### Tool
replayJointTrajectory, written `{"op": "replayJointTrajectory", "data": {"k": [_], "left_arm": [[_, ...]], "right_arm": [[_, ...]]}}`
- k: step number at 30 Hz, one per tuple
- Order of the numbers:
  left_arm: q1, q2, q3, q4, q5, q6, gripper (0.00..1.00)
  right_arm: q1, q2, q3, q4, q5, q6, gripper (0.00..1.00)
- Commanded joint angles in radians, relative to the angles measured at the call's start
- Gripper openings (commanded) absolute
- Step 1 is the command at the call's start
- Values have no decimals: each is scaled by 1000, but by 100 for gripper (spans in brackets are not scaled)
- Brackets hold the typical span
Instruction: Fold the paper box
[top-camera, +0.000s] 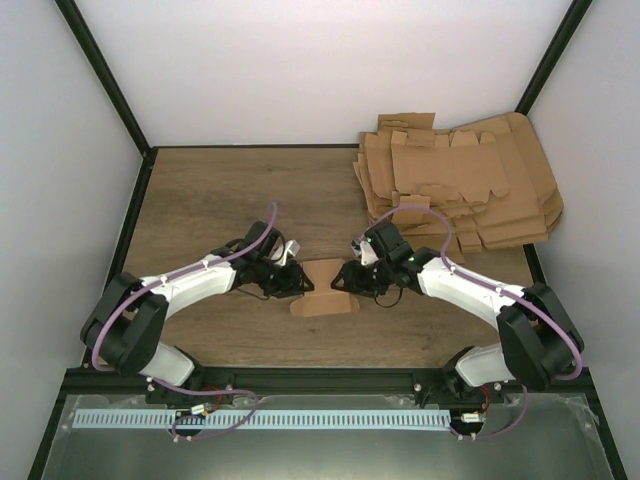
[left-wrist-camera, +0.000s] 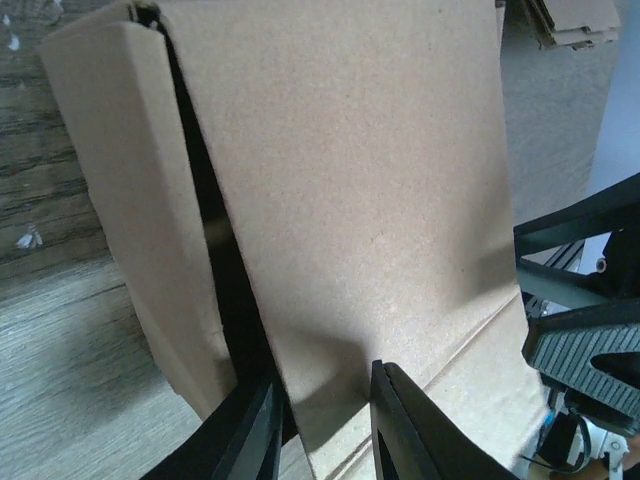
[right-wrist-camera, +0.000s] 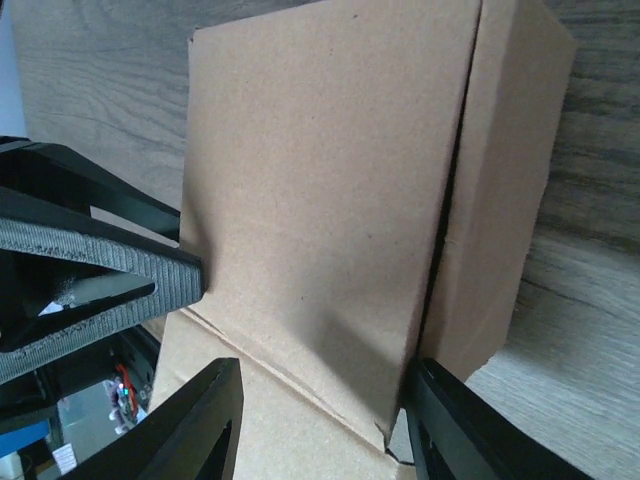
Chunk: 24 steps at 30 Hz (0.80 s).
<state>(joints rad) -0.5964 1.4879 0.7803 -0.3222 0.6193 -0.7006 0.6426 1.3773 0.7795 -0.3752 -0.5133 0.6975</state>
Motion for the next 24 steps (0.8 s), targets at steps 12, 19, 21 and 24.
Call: {"op": "replayJointTrajectory", "data": {"k": [12,19,21,24], "left_arm": [[-21,-98,122,-212,-177,143,38],[-21,-60,70,-152,-165,166,41],[-20,-27,73,-121,-147,186,42],[-20,0,69,-79,-131,193,42]], "right_arm": [[2,-101,15,-96,164,-113,53],[-3,-134,-91,-7,104,-76,53],[-3,-125,-115,22,92,-69,53],[-3,-86,-130,59,60,-68,50]]}}
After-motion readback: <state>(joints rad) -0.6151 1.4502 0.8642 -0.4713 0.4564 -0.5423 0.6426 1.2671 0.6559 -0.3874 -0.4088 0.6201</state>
